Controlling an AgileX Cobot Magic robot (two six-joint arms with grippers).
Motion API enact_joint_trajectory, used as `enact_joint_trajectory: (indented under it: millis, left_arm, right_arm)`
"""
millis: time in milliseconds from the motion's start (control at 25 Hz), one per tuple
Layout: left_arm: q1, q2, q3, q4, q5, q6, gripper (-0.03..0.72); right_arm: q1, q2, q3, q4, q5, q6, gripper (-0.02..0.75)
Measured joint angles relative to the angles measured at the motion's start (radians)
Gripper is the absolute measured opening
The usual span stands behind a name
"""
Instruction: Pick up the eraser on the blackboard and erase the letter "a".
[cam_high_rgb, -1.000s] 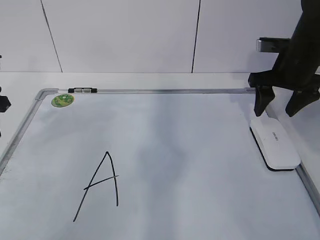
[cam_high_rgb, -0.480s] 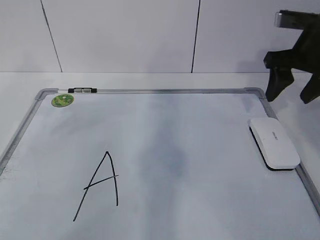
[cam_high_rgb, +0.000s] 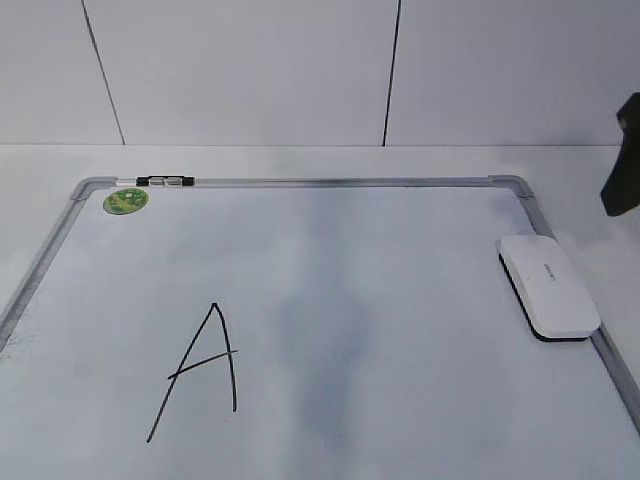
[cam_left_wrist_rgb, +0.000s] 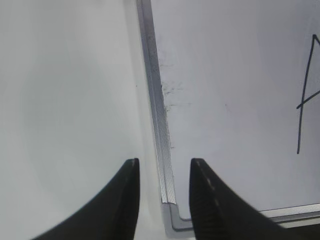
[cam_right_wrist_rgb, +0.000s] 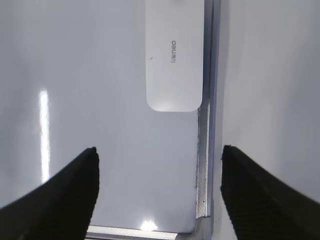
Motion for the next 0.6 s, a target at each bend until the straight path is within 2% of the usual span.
enact_joint_trajectory:
  millis: [600]
  left_arm:
    - [0.0,-0.525,0.012,-0.03,0.029,0.002,0.243]
  right_arm:
    - [0.0,-0.438,0.235,0.03,0.014,0.0,0.58]
